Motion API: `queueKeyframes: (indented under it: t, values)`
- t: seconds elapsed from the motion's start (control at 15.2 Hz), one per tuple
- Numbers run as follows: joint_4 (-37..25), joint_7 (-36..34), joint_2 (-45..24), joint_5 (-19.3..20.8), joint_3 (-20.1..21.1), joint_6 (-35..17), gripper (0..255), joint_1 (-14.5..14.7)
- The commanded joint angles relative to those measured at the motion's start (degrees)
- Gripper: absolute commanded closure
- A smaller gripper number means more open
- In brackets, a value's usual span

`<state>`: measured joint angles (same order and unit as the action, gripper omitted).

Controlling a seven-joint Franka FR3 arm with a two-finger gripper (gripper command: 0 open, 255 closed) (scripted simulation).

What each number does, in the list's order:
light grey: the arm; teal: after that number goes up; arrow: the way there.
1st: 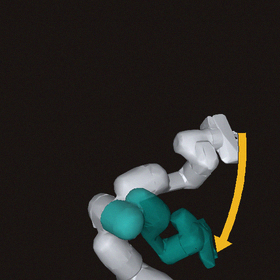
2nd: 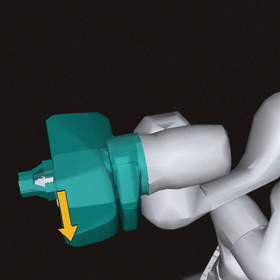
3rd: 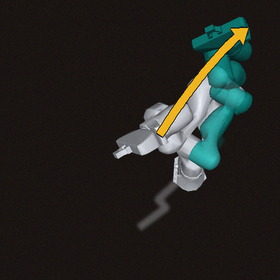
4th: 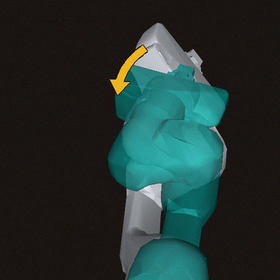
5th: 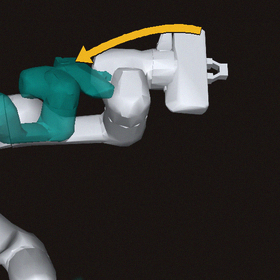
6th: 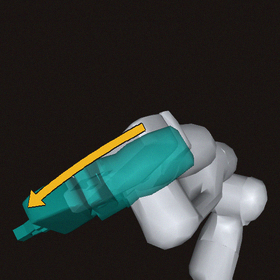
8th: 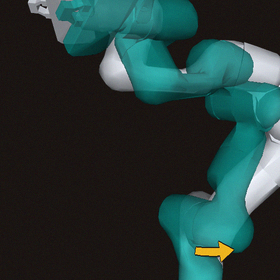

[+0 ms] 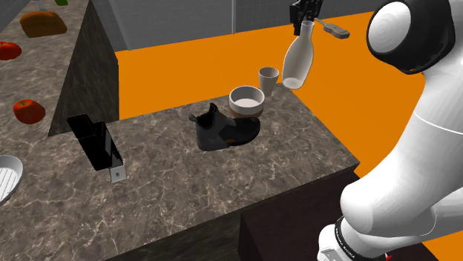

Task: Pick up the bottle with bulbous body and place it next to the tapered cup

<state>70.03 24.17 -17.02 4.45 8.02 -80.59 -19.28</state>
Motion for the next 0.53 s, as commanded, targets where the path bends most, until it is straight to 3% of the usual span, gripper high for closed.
queueKeyframes:
  t: [0.0,0.46]
  values:
    - [2.6,-0.1,0.7,-0.1,0.0,-2.0,255,-0.1]
    - [10.3,-0.2,2.2,-0.3,-0.1,-8.1,255,-0.4]
